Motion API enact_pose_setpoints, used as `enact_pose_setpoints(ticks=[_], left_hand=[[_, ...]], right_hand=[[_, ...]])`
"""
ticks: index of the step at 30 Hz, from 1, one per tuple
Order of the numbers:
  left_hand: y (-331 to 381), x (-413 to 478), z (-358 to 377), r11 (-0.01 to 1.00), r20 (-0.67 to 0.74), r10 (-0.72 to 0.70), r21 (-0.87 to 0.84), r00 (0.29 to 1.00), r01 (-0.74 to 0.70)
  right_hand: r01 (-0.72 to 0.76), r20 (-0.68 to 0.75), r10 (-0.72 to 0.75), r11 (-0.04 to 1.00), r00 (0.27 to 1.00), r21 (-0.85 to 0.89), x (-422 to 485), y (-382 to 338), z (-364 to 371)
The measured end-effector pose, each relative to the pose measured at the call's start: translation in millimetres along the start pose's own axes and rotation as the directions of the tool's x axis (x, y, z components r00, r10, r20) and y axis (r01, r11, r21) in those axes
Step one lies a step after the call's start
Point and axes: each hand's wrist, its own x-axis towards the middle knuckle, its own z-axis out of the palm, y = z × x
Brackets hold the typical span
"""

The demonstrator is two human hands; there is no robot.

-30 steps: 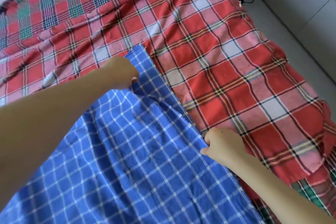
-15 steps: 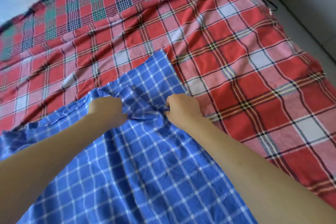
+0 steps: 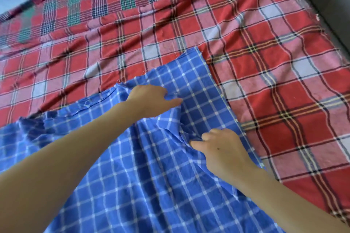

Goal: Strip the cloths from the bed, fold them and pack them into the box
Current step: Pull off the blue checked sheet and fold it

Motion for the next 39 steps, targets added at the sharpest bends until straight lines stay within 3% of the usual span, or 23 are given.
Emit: enact_pose_setpoints(ticks=[3, 7, 11, 15, 23, 29, 33, 36, 39], left_hand=[[1.2, 6.5, -4.1, 0.998, 0.060, -0.026, -0.053, 0.998, 0.029], [-3.8, -0.2, -17.5, 0.842, 0.075, 0.025, -0.539, 0.997, 0.020], [-15.9, 9.1, -44.4, 0.790, -0.263, 0.002, -0.591, 0.965, -0.163], [-17.7, 37.8, -88.4, 0.807, -0.500, -0.036, -0.526, 0.865, -0.270], [15.7, 115.2, -84.4, 0.952, -0.412, -0.012, -0.284, 0.911, -0.116], [26.4, 148.4, -54.9, 0.958, -0.326, -0.140, -0.283, 0.935, 0.045], [33.8, 153.5, -43.6, 0.958, -0.307, -0.141, -0.281, 0.941, 0.052], [31.4, 148.7, -47.3, 0.930, -0.186, -0.110, -0.365, 0.976, 0.036], [34.0, 129.6, -52.0, 0.926, -0.192, -0.073, -0.377, 0.979, -0.005]], right_hand=[[-0.065, -0.039, 0.066, 0.997, 0.997, 0.037, 0.1, -3.1, 3.7], [-0.182, -0.107, 0.203, 0.967, 0.973, 0.176, 14.7, -2.0, 6.2], [-0.302, -0.283, 0.449, 0.847, 0.848, 0.438, 38.0, 17.5, -14.8], [-0.373, -0.220, 0.618, 0.680, 0.755, 0.631, 63.7, 48.9, -42.1], [-0.700, 0.019, 0.729, 0.649, 0.684, 0.299, 96.4, 80.6, -25.2], [-0.719, 0.073, 0.718, 0.681, 0.693, 0.138, 104.0, 96.3, -2.5], [-0.755, 0.087, 0.751, 0.654, 0.655, 0.038, 111.8, 95.6, 0.3], [-0.771, 0.087, 0.768, 0.636, 0.635, 0.018, 117.5, 94.6, 3.2], [-0.727, 0.037, 0.727, 0.686, 0.686, -0.001, 112.0, 88.9, -0.6]])
